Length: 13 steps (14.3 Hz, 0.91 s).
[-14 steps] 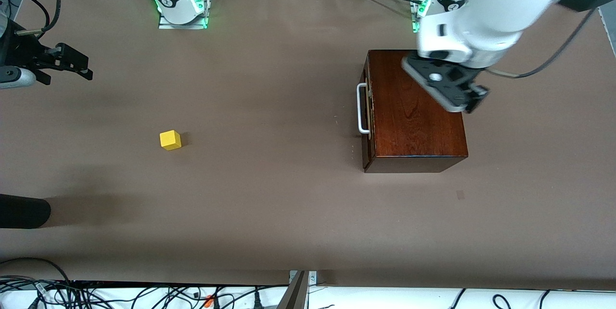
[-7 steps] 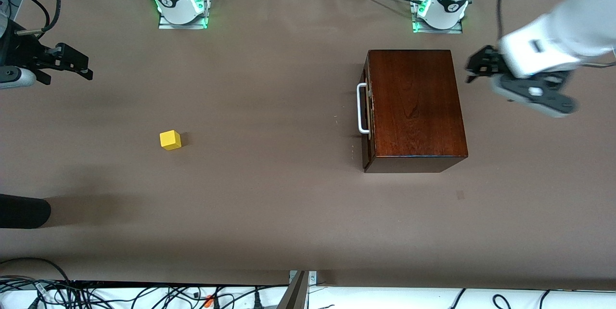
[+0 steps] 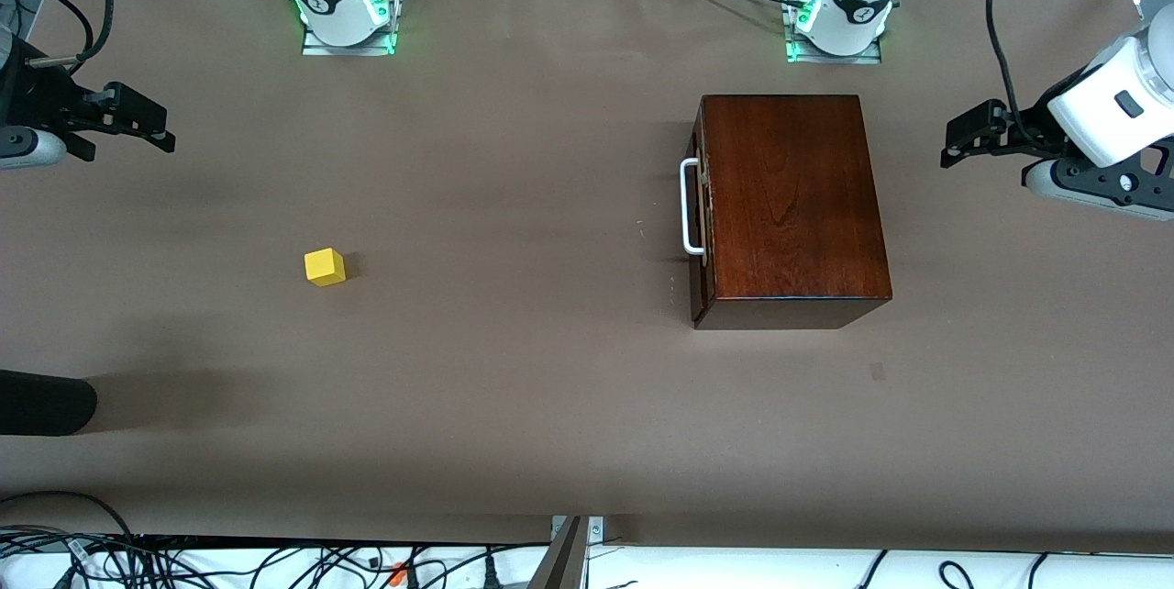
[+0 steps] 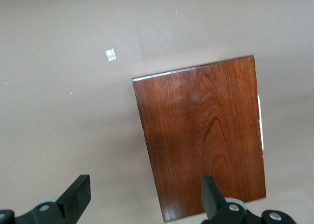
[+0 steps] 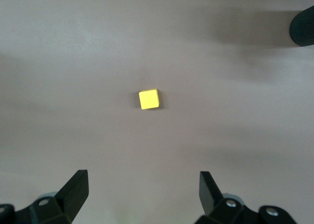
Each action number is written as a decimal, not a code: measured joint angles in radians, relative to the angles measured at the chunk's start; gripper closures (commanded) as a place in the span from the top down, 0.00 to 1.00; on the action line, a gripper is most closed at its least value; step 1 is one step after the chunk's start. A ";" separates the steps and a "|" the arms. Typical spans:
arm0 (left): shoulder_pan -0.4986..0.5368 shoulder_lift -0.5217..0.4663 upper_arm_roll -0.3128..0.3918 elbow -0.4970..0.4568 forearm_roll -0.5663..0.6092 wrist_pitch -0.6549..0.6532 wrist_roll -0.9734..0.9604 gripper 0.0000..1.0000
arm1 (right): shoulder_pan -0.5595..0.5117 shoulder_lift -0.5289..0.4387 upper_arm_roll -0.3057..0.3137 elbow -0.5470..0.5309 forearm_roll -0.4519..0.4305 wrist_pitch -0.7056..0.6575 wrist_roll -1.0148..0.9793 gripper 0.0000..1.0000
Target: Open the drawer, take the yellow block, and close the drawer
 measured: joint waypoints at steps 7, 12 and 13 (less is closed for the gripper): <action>-0.037 -0.094 0.081 -0.130 0.000 0.061 0.000 1.00 | 0.000 0.000 0.000 0.000 0.000 -0.001 0.000 1.00; -0.082 -0.095 0.122 -0.131 0.000 0.061 -0.014 1.00 | 0.000 0.000 -0.001 0.000 0.000 -0.002 0.000 1.00; -0.082 -0.095 0.124 -0.131 0.000 0.061 -0.015 1.00 | 0.000 0.000 -0.001 0.000 0.000 -0.002 0.000 1.00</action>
